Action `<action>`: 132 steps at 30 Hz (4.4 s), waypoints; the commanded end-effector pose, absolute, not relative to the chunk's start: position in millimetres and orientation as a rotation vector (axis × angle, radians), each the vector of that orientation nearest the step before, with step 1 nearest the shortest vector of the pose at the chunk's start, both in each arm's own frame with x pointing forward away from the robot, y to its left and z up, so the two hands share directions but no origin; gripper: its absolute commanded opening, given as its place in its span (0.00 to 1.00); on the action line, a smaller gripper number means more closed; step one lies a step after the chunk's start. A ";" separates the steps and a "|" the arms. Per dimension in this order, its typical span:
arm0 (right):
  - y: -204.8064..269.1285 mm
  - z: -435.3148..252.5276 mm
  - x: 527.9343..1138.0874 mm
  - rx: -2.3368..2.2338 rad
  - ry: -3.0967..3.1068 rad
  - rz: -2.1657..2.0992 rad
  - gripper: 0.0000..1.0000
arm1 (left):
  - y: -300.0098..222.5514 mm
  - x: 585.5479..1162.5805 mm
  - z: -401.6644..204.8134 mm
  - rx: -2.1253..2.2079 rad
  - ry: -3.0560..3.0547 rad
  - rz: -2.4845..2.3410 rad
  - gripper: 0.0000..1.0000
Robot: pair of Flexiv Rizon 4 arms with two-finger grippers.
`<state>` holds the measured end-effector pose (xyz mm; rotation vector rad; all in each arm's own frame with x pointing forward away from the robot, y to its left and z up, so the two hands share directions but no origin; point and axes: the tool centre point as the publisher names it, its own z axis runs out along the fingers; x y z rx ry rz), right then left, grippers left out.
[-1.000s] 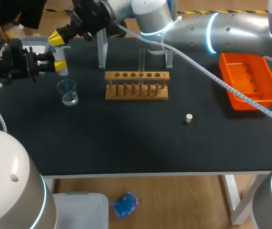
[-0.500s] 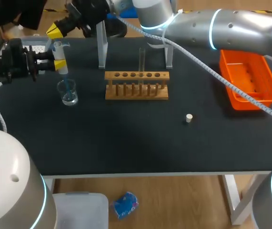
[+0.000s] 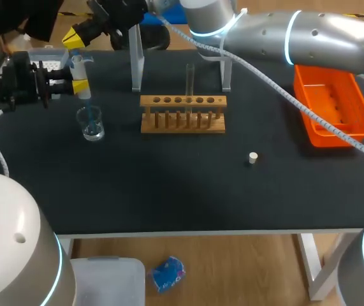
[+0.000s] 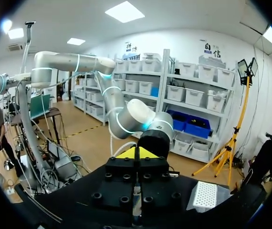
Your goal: Invert the test tube, pick up the pipette, mount the tip to pipette, aspirate from beaker and dispense into the tube, eject the tip, return the pipette, and cap with the stopper.
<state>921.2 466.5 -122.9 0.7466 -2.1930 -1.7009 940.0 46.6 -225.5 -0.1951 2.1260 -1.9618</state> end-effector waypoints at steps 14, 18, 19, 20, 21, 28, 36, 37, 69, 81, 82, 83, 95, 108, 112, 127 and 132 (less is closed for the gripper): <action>383.2 -116.6 900.4 0.546 -2.437 -1.632 1.00 | 46.8 939.6 -224.6 -0.196 2.127 -1.961 0.00; 357.0 -122.7 898.9 0.463 -2.469 -1.653 1.00 | 46.8 939.6 -224.6 -0.196 2.127 -1.961 0.00; 350.2 -124.4 898.8 0.436 -2.483 -1.660 1.00 | 46.8 939.6 -224.6 -0.196 2.127 -1.961 0.00; 344.2 -125.9 898.6 0.420 -2.498 -1.667 1.00 | 46.8 939.6 -224.6 -0.196 2.127 -1.961 0.00; 338.1 -127.0 898.1 0.429 -2.497 -1.681 1.00 | 46.8 939.6 -224.6 -0.196 2.127 -1.961 0.00; 338.1 -127.0 898.1 0.429 -2.497 -1.681 1.00 | 46.8 939.6 -224.6 -0.196 2.127 -1.961 0.00; 338.1 -127.0 898.1 0.429 -2.497 -1.681 1.00 | 46.8 939.6 -224.6 -0.196 2.127 -1.961 0.00; 338.1 -127.0 898.1 0.429 -2.497 -1.681 1.00 | 46.8 939.6 -224.6 -0.196 2.127 -1.961 0.00; 188.0 -152.1 916.8 -0.024 -2.801 -1.588 1.00 | 46.8 939.6 -224.6 -0.196 2.127 -1.961 0.00; 149.6 -179.5 936.5 -0.020 -2.915 -1.507 1.00 | 46.8 939.6 -224.6 -0.196 2.127 -1.961 0.00; 147.5 -182.8 938.8 -0.018 -2.928 -1.486 1.00 | 46.8 939.6 -224.6 -0.196 2.127 -1.961 0.00; 145.3 -186.6 941.7 -0.019 -2.929 -1.484 1.00 | 46.8 939.6 -224.6 -0.196 2.127 -1.961 0.00; 136.4 -228.4 971.6 0.008 -2.894 -1.471 1.00 | 46.8 939.6 -224.6 -0.196 2.127 -1.961 0.00; 150.8 -250.7 987.4 0.031 -2.847 -1.457 1.00 | 46.8 939.6 -224.6 -0.196 2.127 -1.961 0.00; 154.0 -255.8 987.4 0.029 -2.833 -1.454 1.00 | 46.8 939.6 -224.6 -0.196 2.127 -1.961 0.00; 156.2 -259.8 987.6 0.022 -2.837 -1.439 1.00 | 46.8 939.6 -224.6 -0.196 2.127 -1.961 0.00; 156.2 -259.8 987.6 0.022 -2.837 -1.439 1.00 | 46.8 939.6 -224.6 -0.196 2.127 -1.961 0.00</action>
